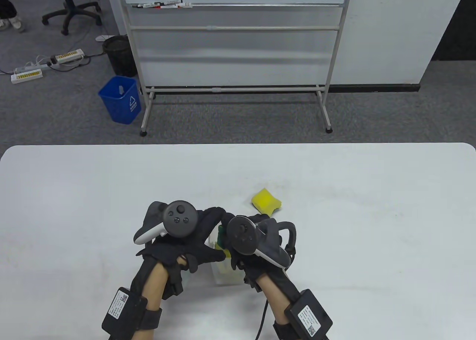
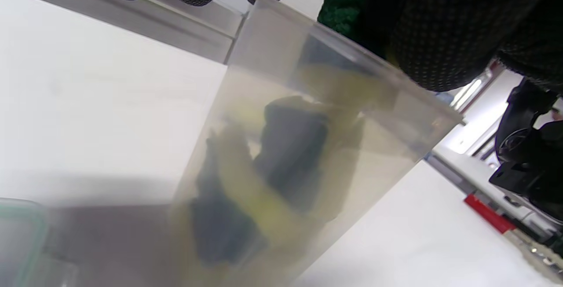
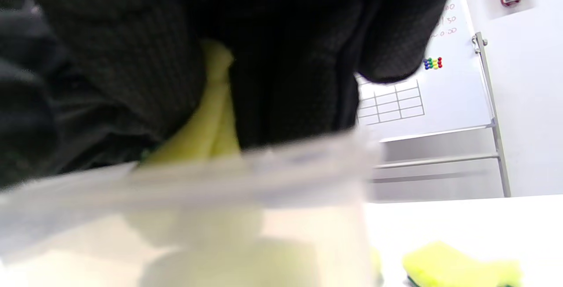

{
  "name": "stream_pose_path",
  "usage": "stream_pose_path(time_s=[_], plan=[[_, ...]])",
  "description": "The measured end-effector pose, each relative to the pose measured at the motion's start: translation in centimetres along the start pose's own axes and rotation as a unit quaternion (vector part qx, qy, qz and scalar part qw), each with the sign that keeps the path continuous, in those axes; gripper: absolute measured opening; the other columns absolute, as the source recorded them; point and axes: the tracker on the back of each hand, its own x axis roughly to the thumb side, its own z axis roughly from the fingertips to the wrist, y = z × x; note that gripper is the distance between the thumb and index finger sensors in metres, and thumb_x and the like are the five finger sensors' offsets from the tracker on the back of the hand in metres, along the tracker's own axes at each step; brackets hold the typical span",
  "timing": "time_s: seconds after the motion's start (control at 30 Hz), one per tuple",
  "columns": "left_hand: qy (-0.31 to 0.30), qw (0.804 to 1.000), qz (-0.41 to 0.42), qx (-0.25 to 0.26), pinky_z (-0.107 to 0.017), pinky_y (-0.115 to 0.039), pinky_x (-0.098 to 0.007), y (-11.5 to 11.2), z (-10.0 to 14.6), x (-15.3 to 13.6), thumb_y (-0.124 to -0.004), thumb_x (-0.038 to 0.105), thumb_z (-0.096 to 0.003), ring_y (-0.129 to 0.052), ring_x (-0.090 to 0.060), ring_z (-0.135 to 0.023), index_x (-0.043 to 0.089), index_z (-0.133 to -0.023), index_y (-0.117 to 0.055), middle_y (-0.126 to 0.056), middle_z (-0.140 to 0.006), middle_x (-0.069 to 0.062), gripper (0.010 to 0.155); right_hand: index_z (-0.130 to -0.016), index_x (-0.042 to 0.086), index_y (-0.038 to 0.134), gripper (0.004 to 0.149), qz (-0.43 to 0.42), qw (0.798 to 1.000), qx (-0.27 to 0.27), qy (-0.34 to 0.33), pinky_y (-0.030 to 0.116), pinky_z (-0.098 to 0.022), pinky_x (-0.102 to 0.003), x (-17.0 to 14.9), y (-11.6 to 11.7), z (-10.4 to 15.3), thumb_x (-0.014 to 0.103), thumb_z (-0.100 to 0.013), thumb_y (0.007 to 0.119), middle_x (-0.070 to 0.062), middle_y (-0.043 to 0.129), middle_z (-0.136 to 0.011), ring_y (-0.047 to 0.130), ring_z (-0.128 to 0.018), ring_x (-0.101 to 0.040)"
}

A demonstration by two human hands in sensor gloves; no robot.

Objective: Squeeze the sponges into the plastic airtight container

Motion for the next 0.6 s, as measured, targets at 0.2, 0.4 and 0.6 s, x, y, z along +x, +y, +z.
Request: stream_pose_path(time_s=[0.2,0.4,0.6], plan=[[0.003,1.000,0.010,0.005,-0.077,-0.047,-0.072,0.0,0.0,0.0,-0.086,0.061,-0.0426,-0.041,-0.045,-0.115,0.024,-0.114,-0.026,-0.037,-0.126,-0.006,0.100,-0.086,0.023,0.088,0.056,0.044,0.999,0.016,0.002,0.080,-0.059,-0.047,0.4,1.1,-0.2,0.040,-0.034,0.100,0.000,0.109,-0.061,0.110,-0.046,-0.019],[0.004,1.000,0.010,0.005,-0.077,-0.048,-0.072,-0.1,0.0,0.0,-0.086,0.062,-0.0427,-0.042,-0.045,-0.114,0.024,-0.114,-0.026,-0.037,-0.126,-0.006,0.100,-0.080,0.029,0.090,0.047,0.096,0.995,0.027,-0.009,0.075,-0.063,-0.051,1.0,2.4,-0.5,0.038,-0.035,0.100,0.000,0.106,-0.066,0.107,-0.053,-0.023],[0.004,1.000,0.010,0.006,-0.077,-0.048,-0.072,-0.1,-0.1,0.0,-0.086,0.062,-0.0426,-0.043,-0.045,-0.114,0.024,-0.114,-0.026,-0.038,-0.126,-0.006,0.100,-0.074,0.030,0.091,0.042,0.104,0.994,0.025,-0.011,0.072,-0.065,-0.053,1.1,2.4,-0.5,0.035,-0.034,0.101,0.000,0.105,-0.070,0.105,-0.062,-0.025]])
